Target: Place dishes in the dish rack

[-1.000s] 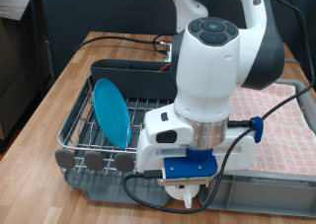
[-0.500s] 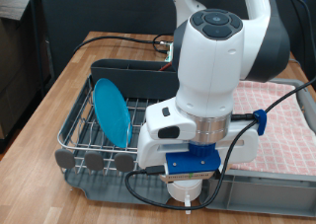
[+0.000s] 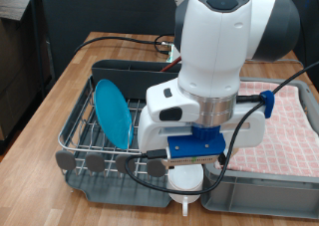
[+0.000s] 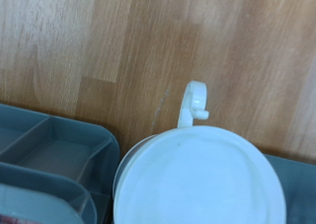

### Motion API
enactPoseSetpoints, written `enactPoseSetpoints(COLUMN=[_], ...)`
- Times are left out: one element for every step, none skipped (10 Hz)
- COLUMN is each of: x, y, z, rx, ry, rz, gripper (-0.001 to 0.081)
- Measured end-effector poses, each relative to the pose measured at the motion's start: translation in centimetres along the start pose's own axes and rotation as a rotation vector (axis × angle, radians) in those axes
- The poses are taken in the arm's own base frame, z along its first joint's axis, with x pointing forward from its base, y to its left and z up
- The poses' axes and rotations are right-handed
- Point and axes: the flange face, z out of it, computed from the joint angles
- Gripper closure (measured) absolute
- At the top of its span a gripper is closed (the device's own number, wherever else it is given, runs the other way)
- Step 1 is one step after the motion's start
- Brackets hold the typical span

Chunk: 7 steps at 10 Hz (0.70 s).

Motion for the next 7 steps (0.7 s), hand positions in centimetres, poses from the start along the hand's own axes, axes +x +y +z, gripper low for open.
enactPoseSetpoints(x=[0.0, -0.1, -0.3, -0.5, -0.8, -1.1, -1.3], y=[0.0, 0.0, 0.0, 0.0, 0.1, 0.1, 0.0], z=[-1.1, -2.3, -3.5, -4.7, -5.8, -6.9, -7.8], rx=[-0.002, -0.009, -0.017, -0.025, -0.034, -0.044, -0.057], ry=[0.018, 0.032, 0.039, 0.044, 0.049, 0.056, 0.067], rz=[-0.007, -0.015, -0.022, -0.027, -0.028, -0.026, -0.027], gripper=[0.0003, 0.0003, 0.0003, 0.0003, 0.0003, 0.0003, 0.0003])
